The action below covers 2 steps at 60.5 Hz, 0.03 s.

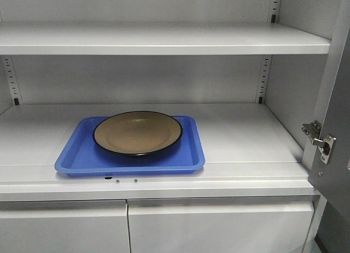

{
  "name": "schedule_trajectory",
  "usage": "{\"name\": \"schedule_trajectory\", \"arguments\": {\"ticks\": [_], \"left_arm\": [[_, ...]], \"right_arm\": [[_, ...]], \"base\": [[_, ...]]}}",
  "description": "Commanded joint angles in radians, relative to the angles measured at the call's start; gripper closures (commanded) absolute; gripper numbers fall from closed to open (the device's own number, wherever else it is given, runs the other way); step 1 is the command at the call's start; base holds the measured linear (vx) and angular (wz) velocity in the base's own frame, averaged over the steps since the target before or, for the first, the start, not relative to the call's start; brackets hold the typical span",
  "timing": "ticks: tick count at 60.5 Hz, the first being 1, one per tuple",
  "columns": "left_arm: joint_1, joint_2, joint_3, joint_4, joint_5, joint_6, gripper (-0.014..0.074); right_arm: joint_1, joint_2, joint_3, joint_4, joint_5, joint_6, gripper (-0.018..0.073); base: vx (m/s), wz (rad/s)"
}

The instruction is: Place disk in tray to left cabinet

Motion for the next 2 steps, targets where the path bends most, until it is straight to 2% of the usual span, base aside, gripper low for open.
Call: {"name": "schedule_trajectory", "arguments": {"ticks": [1, 2], "left_arm": [[-0.001, 0.001, 0.032, -0.005, -0.076, 0.000, 0.0604], [-0.001, 0.001, 0.032, -0.005, -0.076, 0.000, 0.0604]], "right_arm": [[-0.007, -0.011, 0.014, -0.003, -0.079, -0.007, 0.0561], [-0.007, -0.011, 0.014, -0.003, -0.079, -0.007, 0.0561]], "base": [[0.00, 0.00], [0.00, 0.00]]}}
